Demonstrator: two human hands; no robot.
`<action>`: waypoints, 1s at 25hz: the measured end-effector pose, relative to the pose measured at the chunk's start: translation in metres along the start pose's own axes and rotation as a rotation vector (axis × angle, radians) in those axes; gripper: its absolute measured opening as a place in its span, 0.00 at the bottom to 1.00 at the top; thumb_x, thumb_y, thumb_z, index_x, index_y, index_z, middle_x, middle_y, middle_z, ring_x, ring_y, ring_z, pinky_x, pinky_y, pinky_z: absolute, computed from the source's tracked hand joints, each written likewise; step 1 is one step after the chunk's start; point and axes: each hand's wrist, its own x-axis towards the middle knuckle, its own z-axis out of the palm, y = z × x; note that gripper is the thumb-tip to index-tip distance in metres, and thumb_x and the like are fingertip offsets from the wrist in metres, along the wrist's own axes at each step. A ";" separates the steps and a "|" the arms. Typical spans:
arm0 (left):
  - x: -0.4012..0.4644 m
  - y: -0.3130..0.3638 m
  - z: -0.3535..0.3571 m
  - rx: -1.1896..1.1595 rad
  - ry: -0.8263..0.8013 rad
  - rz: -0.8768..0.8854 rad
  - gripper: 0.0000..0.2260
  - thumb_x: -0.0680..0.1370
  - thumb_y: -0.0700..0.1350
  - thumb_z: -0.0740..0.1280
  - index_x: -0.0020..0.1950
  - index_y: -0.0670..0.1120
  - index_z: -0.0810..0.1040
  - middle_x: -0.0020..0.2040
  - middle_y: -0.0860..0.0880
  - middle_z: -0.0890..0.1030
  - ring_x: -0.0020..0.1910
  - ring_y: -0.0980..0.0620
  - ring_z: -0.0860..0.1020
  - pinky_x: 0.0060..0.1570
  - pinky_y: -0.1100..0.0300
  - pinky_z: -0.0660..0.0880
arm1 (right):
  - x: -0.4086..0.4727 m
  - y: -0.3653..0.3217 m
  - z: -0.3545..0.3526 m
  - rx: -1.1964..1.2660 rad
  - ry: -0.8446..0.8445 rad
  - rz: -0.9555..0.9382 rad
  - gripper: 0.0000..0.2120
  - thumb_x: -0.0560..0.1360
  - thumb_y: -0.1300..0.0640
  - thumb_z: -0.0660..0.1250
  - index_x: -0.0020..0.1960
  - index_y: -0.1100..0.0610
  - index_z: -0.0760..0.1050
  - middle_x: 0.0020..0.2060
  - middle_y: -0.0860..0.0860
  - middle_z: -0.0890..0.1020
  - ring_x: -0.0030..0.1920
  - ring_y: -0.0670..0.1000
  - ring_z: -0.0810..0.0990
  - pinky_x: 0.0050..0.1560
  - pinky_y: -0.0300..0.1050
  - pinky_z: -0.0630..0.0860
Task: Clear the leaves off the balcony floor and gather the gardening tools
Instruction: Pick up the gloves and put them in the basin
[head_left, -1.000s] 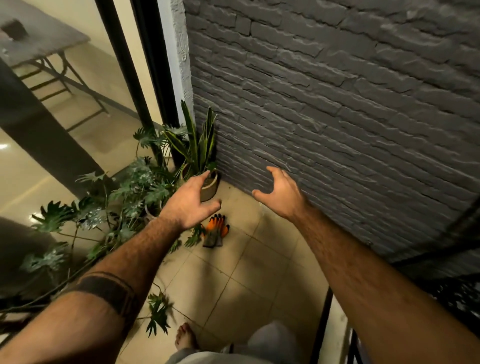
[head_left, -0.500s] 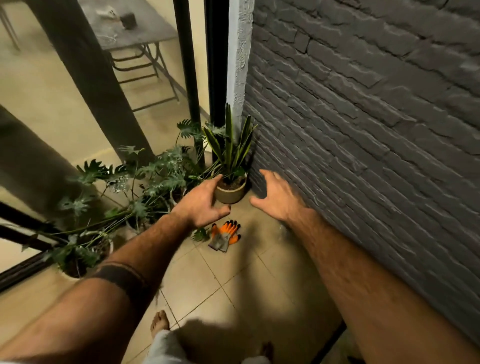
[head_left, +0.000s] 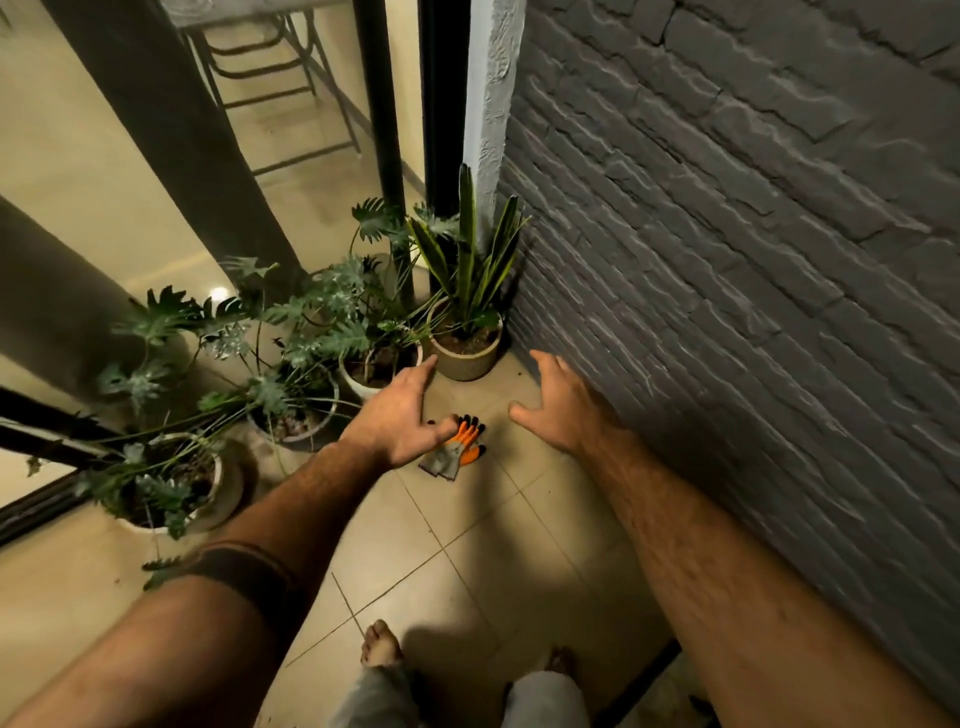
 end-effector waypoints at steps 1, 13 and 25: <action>0.005 -0.002 0.007 -0.006 0.005 -0.012 0.42 0.75 0.58 0.70 0.82 0.48 0.52 0.78 0.44 0.63 0.74 0.46 0.66 0.73 0.55 0.62 | 0.007 0.006 0.003 -0.010 -0.020 -0.010 0.41 0.75 0.45 0.70 0.80 0.55 0.56 0.76 0.55 0.65 0.73 0.57 0.68 0.69 0.54 0.70; 0.111 -0.070 0.177 -0.027 0.082 -0.091 0.39 0.77 0.60 0.68 0.81 0.48 0.55 0.79 0.44 0.63 0.75 0.48 0.64 0.73 0.55 0.62 | 0.134 0.123 0.137 -0.233 -0.032 -0.214 0.43 0.75 0.40 0.68 0.80 0.58 0.54 0.76 0.56 0.65 0.74 0.57 0.65 0.71 0.52 0.66; 0.322 -0.338 0.467 0.027 0.065 -0.128 0.44 0.69 0.64 0.64 0.80 0.45 0.58 0.76 0.42 0.66 0.74 0.44 0.66 0.71 0.58 0.62 | 0.344 0.285 0.490 -0.097 -0.045 -0.187 0.39 0.75 0.45 0.69 0.79 0.56 0.58 0.74 0.55 0.67 0.72 0.56 0.68 0.68 0.52 0.69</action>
